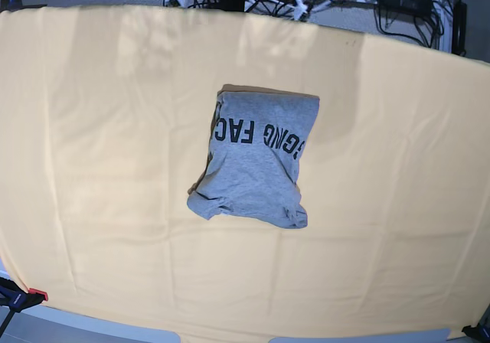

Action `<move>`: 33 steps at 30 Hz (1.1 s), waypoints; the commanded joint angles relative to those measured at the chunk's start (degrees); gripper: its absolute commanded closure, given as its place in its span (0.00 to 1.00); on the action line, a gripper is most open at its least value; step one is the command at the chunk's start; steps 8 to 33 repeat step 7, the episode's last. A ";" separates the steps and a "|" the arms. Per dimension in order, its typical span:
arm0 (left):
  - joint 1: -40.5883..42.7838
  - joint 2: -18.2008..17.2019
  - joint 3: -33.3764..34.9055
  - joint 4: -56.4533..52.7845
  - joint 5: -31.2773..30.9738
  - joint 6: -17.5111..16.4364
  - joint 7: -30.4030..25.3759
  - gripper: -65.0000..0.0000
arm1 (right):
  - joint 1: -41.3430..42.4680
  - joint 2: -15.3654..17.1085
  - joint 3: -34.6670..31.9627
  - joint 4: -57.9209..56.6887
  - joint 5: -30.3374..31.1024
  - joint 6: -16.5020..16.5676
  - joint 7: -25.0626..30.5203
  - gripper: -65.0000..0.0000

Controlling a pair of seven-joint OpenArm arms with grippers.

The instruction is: Layout the t-shirt on the table in an organized manner, then fold the t-shirt properly

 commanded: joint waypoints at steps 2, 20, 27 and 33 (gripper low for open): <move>-0.04 -0.22 2.01 0.74 -2.16 0.04 0.48 1.00 | -0.33 -0.63 0.02 0.15 -0.66 -0.87 0.22 1.00; -0.17 0.37 4.50 1.09 -3.41 -0.09 0.85 1.00 | -0.48 -1.05 0.02 0.15 -0.35 -0.13 1.03 1.00; -0.17 0.37 4.50 1.09 -3.41 -0.09 0.85 1.00 | -0.48 -1.05 0.02 0.15 -0.35 -0.13 1.03 1.00; -0.17 0.37 4.50 1.09 -3.41 -0.09 0.85 1.00 | -0.48 -1.05 0.02 0.15 -0.35 -0.13 1.03 1.00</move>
